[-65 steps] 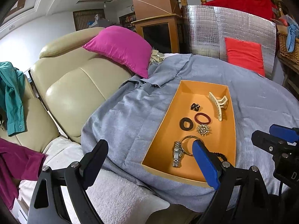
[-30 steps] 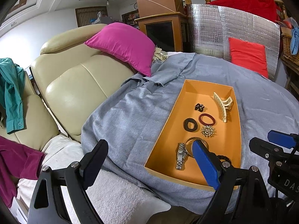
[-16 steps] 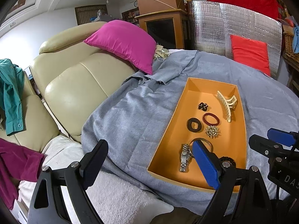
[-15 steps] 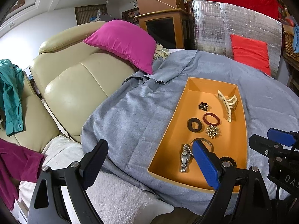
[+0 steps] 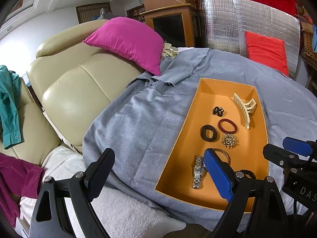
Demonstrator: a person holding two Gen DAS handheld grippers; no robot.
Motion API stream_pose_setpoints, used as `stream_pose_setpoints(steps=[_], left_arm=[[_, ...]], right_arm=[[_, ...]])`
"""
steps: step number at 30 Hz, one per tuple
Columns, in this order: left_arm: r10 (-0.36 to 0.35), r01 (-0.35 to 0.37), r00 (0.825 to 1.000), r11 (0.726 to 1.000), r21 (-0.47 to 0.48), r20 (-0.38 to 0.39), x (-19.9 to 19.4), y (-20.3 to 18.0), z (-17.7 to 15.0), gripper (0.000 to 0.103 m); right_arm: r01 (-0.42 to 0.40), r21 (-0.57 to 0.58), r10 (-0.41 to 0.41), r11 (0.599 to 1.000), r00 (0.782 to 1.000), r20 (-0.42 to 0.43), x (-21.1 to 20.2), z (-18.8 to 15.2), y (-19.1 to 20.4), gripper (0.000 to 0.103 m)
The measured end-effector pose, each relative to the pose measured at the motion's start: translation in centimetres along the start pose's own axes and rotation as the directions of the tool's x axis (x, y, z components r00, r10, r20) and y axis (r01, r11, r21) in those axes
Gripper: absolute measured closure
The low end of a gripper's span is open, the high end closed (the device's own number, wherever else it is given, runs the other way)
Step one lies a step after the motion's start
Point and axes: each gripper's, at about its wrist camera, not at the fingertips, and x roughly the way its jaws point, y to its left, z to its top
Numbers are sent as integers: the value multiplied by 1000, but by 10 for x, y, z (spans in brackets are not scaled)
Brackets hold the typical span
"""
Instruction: Organize jewelry
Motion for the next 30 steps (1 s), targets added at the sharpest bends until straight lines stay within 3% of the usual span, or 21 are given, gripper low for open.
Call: stream_pose_setpoints(steps=[30], left_arm=[[-5, 5, 1000, 999, 34, 11, 3, -30, 15, 12]], right_arm=[[-16, 21, 16, 1000, 1000, 14, 4, 9, -25, 47]])
